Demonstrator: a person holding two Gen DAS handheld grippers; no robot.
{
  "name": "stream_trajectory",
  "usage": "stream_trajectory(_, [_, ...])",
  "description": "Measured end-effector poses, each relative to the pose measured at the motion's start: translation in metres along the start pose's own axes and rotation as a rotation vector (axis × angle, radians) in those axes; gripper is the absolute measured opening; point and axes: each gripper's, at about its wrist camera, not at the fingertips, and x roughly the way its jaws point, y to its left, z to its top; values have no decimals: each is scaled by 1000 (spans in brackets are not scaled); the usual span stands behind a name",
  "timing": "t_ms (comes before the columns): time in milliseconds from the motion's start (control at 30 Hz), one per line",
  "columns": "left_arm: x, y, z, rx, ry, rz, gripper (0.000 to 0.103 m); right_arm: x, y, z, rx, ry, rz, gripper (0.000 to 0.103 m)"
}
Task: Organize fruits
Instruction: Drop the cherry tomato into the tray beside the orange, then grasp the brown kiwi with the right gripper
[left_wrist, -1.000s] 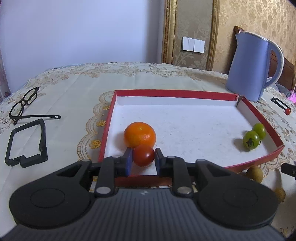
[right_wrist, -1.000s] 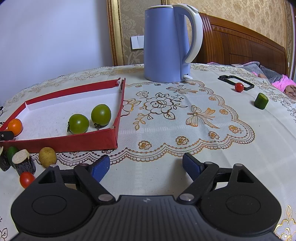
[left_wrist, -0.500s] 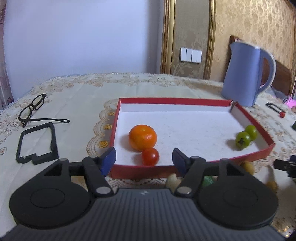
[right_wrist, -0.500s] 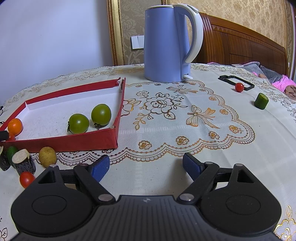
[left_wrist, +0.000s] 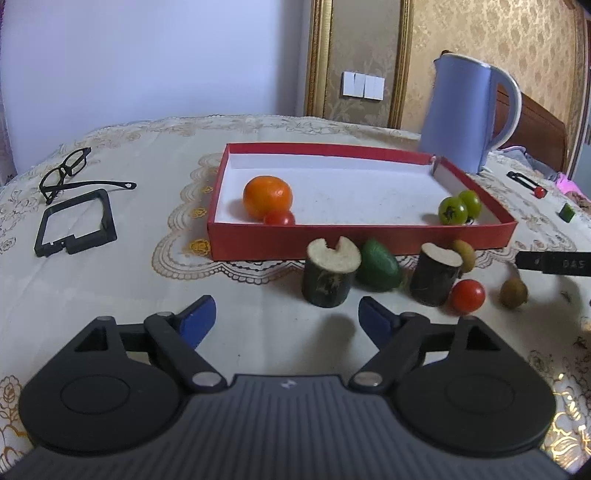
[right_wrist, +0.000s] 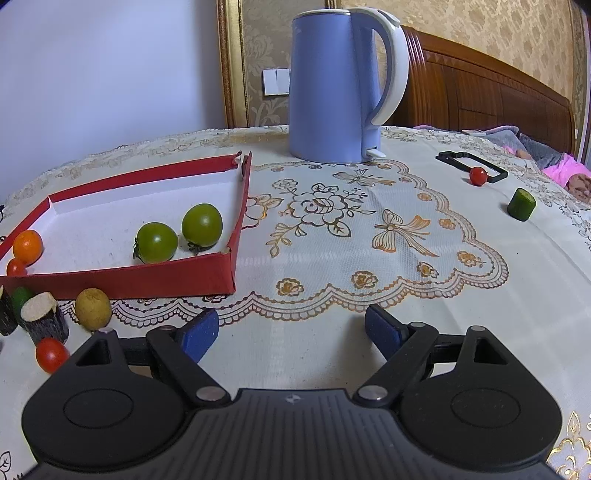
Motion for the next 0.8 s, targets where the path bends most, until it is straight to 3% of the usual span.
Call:
stream_trajectory(233, [18, -4, 7, 18, 50, 13, 103, 0, 0, 0, -5, 1, -1, 87])
stream_trajectory(400, [20, -6, 7, 37, 59, 23, 103, -6, -7, -1, 31, -26, 41, 88])
stream_trajectory(500, [20, -8, 7, 45, 61, 29, 103, -22, -5, -10, 46, -45, 134, 88])
stream_trajectory(567, [20, -9, 6, 45, 61, 29, 103, -35, 7, -17, -7, -55, 194, 88])
stream_trajectory(700, [20, -9, 6, 45, 61, 29, 103, -54, 37, -25, -121, -86, 234, 87])
stream_trajectory(800, [20, -9, 6, 45, 61, 29, 103, -55, 48, -23, -144, -95, 237, 80])
